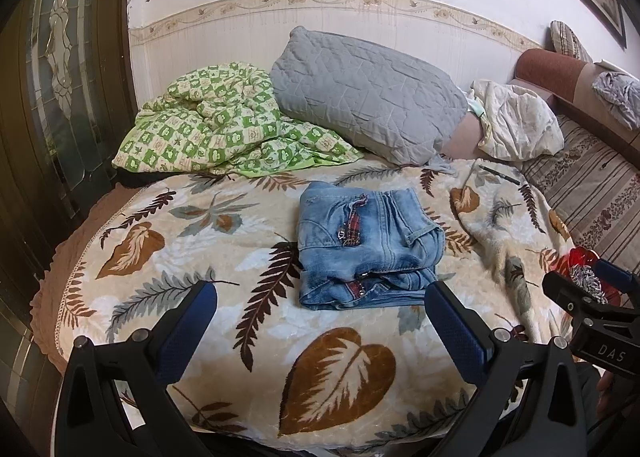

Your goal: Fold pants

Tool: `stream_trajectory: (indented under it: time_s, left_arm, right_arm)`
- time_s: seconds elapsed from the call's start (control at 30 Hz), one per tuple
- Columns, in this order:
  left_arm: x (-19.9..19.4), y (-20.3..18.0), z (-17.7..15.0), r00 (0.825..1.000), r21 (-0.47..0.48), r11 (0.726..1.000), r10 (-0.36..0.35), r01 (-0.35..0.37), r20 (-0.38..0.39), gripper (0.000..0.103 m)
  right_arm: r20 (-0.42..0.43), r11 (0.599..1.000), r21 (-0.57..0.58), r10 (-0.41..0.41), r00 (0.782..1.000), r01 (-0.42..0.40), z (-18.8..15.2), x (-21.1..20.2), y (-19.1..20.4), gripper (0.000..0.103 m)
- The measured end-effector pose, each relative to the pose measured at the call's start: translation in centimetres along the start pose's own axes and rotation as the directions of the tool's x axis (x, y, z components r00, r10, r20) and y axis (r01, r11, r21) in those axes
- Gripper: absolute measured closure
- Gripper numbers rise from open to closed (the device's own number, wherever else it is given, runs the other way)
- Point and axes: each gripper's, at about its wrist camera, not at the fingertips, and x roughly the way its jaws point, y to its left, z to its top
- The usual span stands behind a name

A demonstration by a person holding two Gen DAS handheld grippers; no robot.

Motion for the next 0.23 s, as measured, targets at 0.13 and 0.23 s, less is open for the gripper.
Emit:
stream_trajectory:
  time_s: [0.13,0.23]
  left_arm:
    - [-0.42,0.39,0.06,1.0,-0.034,0.999,0.003,-0.002,0.031,0.0]
    - [-0.46,0.43,0.06,1.0,-0.027,1.0,0.005,-0.004,0.027,0.0]
  right_arm:
    - [0.002,1.0,0.0,-0.001,1.0,0.001,-0.03,0.06,-0.15,0.0]
    - [0.0,1.0,0.003,-0.001,1.0,0.001,-0.09,0.18,-0.5,0.0]
